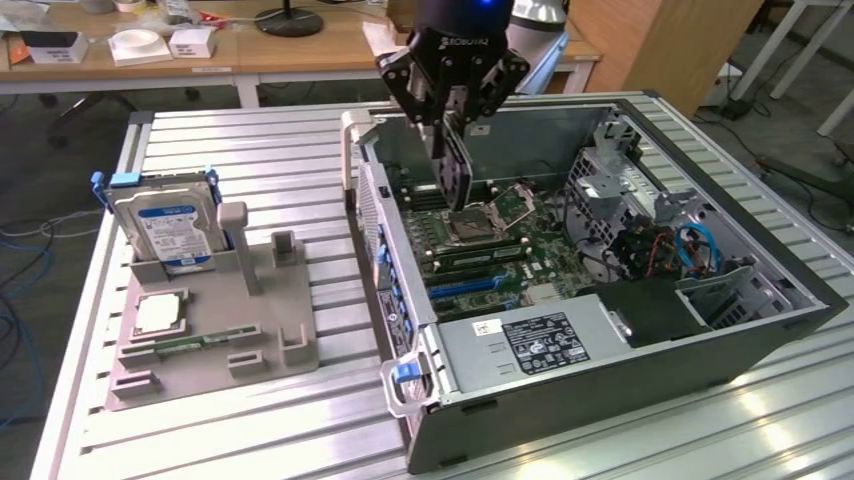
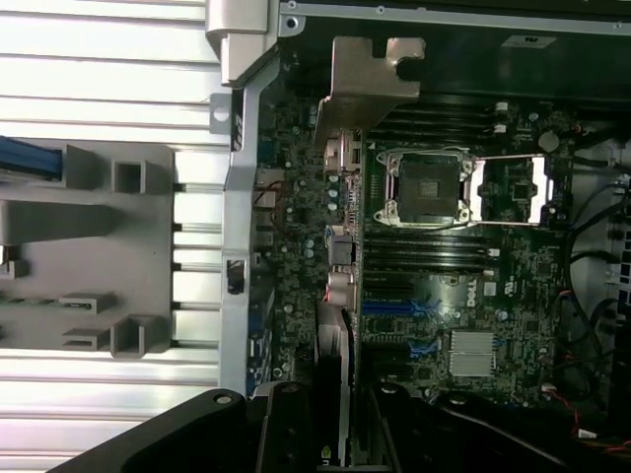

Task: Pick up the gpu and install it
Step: 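Pick up the gpu and move the gpu toward the slot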

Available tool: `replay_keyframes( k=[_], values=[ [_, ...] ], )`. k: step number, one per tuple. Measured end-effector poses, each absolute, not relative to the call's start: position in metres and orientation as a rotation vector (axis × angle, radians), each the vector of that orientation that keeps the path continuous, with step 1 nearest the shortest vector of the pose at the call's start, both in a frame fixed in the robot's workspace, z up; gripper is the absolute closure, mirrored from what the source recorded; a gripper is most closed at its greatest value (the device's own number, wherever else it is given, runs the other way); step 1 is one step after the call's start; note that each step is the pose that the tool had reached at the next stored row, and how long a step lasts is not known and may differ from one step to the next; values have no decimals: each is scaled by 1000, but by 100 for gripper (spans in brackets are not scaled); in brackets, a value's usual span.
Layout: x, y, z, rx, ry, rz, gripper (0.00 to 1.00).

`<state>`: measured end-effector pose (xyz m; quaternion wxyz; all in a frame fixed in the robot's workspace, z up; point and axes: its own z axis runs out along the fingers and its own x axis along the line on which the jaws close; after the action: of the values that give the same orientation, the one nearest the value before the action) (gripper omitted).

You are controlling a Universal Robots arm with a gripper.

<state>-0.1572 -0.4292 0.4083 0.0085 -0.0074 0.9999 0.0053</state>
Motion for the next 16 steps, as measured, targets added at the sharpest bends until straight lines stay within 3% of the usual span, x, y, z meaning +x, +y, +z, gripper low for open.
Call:
replay_keyframes(
  k=[16],
  values=[
    [-101,-429,404,-26,3125,17,73]
  ],
)
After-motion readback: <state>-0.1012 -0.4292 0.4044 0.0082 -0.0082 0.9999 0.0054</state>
